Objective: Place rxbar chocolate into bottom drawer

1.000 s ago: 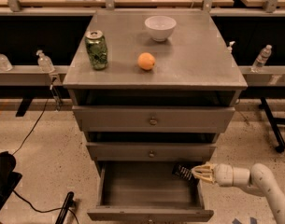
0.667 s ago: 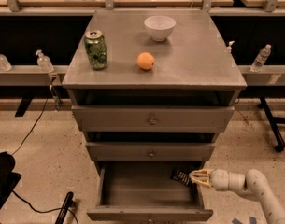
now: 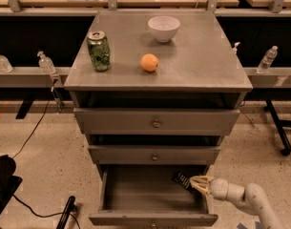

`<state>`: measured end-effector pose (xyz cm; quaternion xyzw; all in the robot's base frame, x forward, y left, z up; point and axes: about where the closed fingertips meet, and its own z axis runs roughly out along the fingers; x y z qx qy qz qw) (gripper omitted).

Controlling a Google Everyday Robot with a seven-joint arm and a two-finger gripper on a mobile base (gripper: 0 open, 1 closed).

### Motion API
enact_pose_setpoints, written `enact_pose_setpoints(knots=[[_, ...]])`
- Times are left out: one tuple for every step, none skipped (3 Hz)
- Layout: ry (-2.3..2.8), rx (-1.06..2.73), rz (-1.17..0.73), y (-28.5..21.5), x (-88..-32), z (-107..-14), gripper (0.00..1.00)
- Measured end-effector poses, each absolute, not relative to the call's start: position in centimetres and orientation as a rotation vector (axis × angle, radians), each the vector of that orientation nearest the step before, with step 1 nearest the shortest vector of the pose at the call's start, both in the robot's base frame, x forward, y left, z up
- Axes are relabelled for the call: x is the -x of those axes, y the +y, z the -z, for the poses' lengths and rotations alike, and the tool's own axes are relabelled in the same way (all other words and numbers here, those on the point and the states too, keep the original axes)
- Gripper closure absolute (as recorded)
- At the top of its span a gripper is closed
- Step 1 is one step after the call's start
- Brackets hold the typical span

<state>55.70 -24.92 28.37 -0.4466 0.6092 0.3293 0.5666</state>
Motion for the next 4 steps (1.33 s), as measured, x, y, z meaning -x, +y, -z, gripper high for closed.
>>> enact_pose_setpoints(knots=[[1.429, 1.05, -0.78, -22.1, -56.5, -28.0, 0.97], [1.433, 1.091, -0.793, -19.9, -56.7, -28.1, 0.76], [1.473, 1.178, -0.77, -18.8, -56.5, -27.4, 0.53], [1.531, 1.267, -0.705, -18.6, -56.0, -26.6, 0.28]])
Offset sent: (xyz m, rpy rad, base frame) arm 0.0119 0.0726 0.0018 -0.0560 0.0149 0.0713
